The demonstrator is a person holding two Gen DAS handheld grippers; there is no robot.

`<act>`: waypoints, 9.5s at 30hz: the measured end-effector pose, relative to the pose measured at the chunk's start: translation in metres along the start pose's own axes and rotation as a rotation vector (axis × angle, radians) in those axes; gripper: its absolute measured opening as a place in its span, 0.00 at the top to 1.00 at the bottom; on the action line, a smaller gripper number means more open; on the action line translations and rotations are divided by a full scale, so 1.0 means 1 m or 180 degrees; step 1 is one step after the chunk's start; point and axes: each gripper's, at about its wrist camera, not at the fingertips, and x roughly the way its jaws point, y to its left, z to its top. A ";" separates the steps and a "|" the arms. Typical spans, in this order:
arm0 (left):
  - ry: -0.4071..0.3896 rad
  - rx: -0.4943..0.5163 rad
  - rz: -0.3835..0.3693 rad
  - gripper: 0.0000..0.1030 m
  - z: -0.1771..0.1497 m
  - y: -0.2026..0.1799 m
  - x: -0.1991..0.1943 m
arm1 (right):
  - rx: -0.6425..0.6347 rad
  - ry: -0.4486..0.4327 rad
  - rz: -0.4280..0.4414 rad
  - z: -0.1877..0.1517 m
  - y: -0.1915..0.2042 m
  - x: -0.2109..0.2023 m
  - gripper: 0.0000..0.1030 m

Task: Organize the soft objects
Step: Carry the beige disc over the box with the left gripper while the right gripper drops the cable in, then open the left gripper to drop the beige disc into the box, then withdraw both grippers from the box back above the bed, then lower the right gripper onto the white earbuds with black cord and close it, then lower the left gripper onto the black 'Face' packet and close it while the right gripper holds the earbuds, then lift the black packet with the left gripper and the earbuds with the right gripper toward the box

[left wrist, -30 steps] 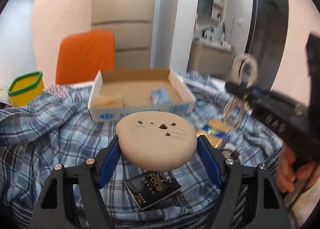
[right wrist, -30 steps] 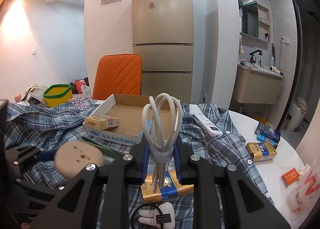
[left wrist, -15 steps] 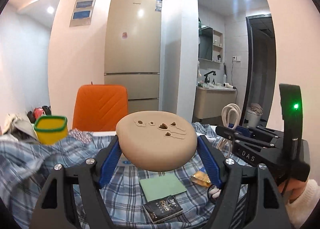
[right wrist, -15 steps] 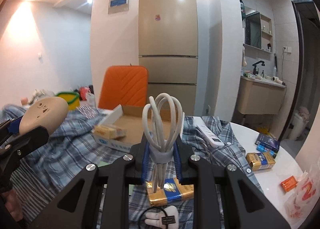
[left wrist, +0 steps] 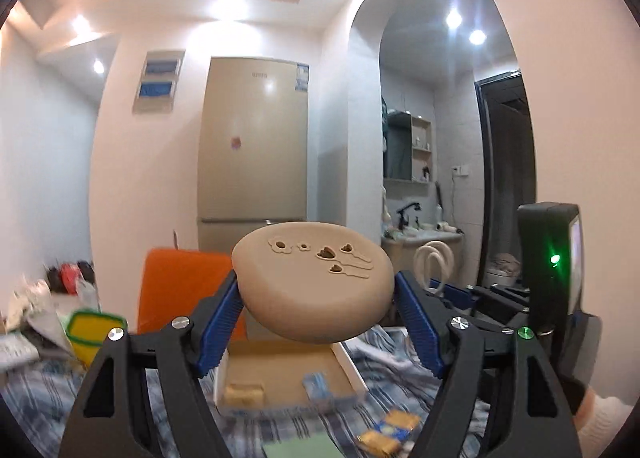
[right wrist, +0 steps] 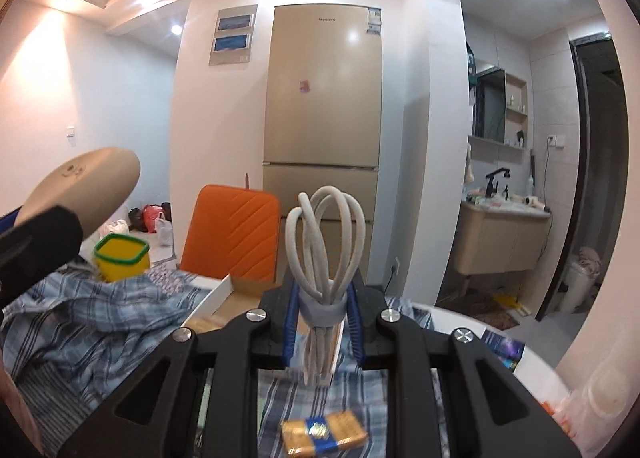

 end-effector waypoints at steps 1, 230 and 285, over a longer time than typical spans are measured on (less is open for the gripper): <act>-0.0028 0.0000 -0.0016 0.25 0.005 0.001 0.005 | 0.0022 -0.0027 -0.0001 0.006 -0.002 0.001 0.80; 0.2830 -0.0622 0.0086 0.21 -0.175 0.026 0.080 | 0.0235 0.1907 0.0272 -0.162 -0.011 0.031 0.76; 0.0750 -0.0054 -0.0002 0.35 -0.122 -0.023 -0.013 | 0.0254 0.0749 0.0233 -0.131 -0.018 -0.030 0.76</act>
